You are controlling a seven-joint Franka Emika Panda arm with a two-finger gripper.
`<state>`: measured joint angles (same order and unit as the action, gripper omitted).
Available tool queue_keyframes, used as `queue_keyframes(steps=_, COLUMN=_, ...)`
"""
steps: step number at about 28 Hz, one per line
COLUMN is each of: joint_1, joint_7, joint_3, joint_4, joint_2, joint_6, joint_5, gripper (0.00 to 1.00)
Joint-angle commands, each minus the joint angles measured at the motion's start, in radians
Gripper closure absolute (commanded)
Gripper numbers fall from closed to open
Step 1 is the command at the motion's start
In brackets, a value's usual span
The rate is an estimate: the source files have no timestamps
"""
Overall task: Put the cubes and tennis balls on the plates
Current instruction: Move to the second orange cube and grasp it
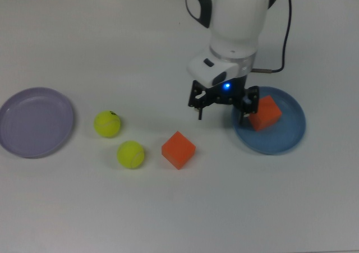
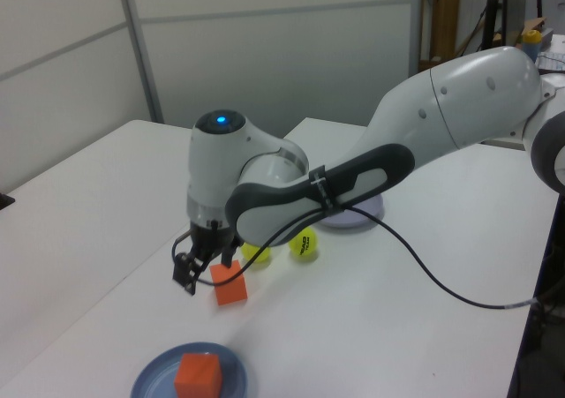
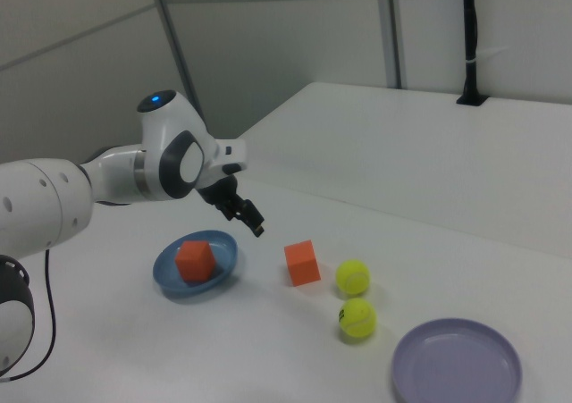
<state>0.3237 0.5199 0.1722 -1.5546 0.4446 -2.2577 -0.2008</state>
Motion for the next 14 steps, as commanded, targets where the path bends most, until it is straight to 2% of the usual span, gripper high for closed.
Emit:
queue_keyframes(steps=1, joint_1=0.002, joint_7=-0.212, joint_3=-0.054, joint_4=0.008, joint_2=-0.007, joint_6=0.030, joint_5=0.024, gripper=0.00)
queue_keyframes(steps=5, joint_1=-0.017, joint_7=-0.385, joint_3=-0.095, joint_4=0.022, joint_2=-0.003, joint_6=0.032, joint_5=0.040, gripper=0.00)
queue_keyframes(steps=6, joint_1=-0.023, joint_7=-0.470, joint_3=-0.114, joint_4=0.027, joint_2=0.000, joint_6=0.032, joint_5=0.060, gripper=0.00)
queue_keyframes(steps=10, joint_1=-0.026, joint_7=-0.625, joint_3=-0.140, joint_4=0.028, joint_2=0.002, joint_6=0.032, joint_5=0.127, gripper=0.00)
queue_keyframes(steps=11, joint_1=-0.026, joint_7=-0.691, joint_3=-0.158, joint_4=0.028, joint_2=0.002, joint_6=0.033, joint_5=0.155, gripper=0.00)
queue_keyframes(steps=14, joint_1=-0.026, joint_7=-0.761, joint_3=-0.171, joint_4=0.028, joint_2=0.002, joint_6=0.035, joint_5=0.185, gripper=0.00)
